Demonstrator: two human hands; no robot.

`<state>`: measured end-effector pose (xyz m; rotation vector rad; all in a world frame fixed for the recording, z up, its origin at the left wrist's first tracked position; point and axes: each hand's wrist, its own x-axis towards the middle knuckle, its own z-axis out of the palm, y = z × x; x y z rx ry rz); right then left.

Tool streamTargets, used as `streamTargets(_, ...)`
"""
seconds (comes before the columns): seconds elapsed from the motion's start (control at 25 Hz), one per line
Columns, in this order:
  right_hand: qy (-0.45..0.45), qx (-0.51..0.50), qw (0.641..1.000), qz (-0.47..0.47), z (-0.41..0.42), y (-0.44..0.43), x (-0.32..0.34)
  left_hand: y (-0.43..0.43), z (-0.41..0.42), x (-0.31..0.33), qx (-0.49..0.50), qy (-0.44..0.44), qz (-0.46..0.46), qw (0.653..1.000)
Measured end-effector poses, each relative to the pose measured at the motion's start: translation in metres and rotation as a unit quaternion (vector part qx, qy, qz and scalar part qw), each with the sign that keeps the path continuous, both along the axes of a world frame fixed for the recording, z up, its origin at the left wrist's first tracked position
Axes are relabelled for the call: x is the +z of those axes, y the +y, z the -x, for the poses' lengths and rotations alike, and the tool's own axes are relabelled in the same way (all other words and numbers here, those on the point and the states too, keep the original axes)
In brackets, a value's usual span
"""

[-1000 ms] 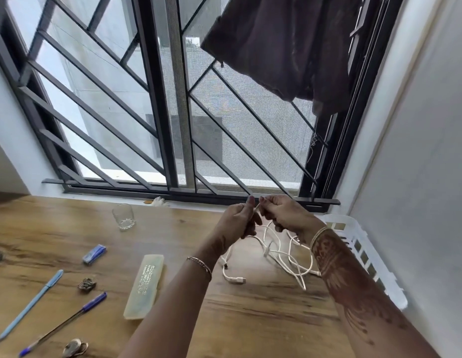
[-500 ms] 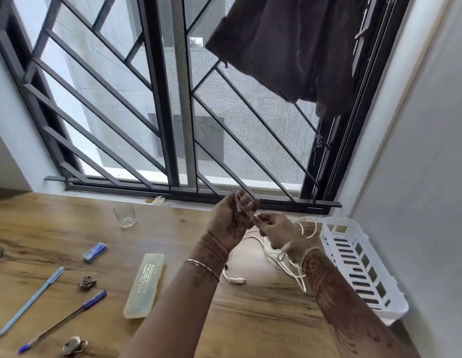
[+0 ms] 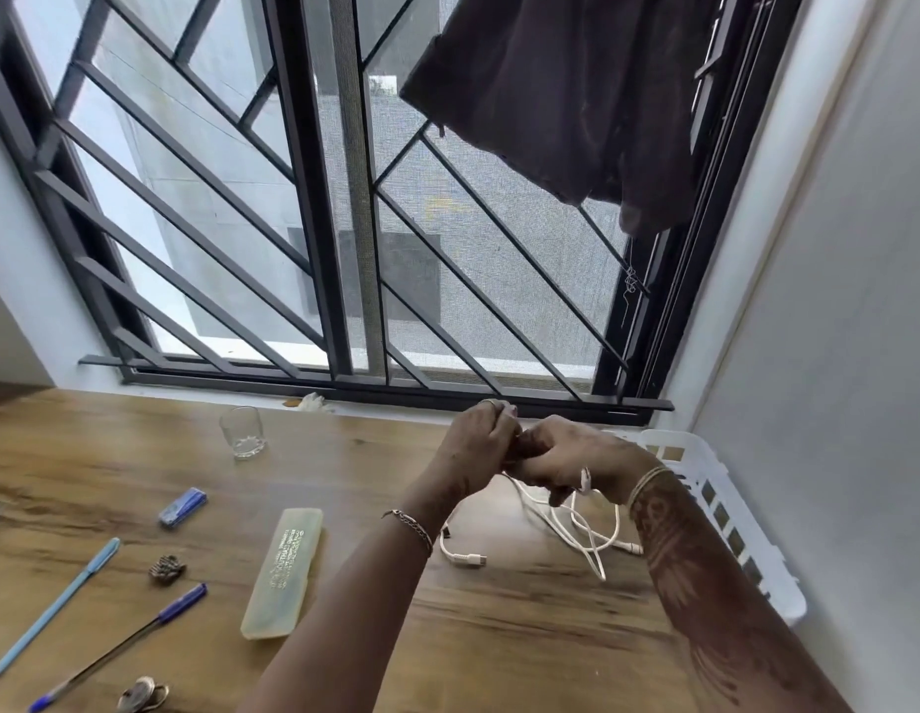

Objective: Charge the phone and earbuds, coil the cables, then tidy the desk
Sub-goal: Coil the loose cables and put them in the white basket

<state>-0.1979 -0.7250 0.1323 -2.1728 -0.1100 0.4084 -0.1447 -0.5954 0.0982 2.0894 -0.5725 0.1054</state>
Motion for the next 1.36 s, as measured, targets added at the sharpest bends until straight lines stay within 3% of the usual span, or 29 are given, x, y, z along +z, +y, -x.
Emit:
streamTargets(0.12,0.014,-0.025,0.995,-0.096,0.001,-0.018,0.007,0.01,-0.001,-0.01,-0.034,0.024,-0.047,0.998)
streamTargets(0.28,-0.062,-0.065,0.987,-0.136,-0.005,-0.028,0.008,0.017,0.001,-0.015,-0.111,0.221,0.093,0.964)
streamTargets(0.4,-0.117,-0.091,0.97,-0.192,-0.007,-0.024,0.0,0.022,0.006,-0.011,-0.176,0.321,0.178,0.913)
streamTargets(0.6,-0.159,-0.146,0.949,-0.232,-0.011,-0.001,-0.019,0.031,0.01,0.0,-0.248,0.458,0.331,0.787)
streamTargets(0.72,-0.198,-0.179,0.942,-0.202,-0.013,0.019,-0.032,0.029,0.011,0.004,-0.231,0.482,0.43,0.728)
streamTargets(0.88,-0.209,-0.192,0.943,-0.172,-0.015,0.03,-0.044,0.028,0.01,0.002,-0.159,0.471,0.537,0.681)
streamTargets(1.12,-0.226,-0.153,0.958,0.093,-0.015,0.029,-0.043,0.026,0.004,-0.001,-0.063,0.434,0.589,0.679)
streamTargets(1.2,-0.17,-0.167,0.971,0.028,-0.015,0.028,-0.041,0.025,0.003,-0.002,-0.043,0.425,0.582,0.692)
streamTargets(1.28,-0.11,-0.153,0.972,-0.137,-0.014,0.027,-0.039,0.023,0.004,-0.002,-0.027,0.417,0.568,0.71)
streamTargets(1.36,-0.103,-0.148,0.965,-0.192,-0.013,0.028,-0.04,0.02,0.006,-0.002,-0.024,0.417,0.55,0.723)
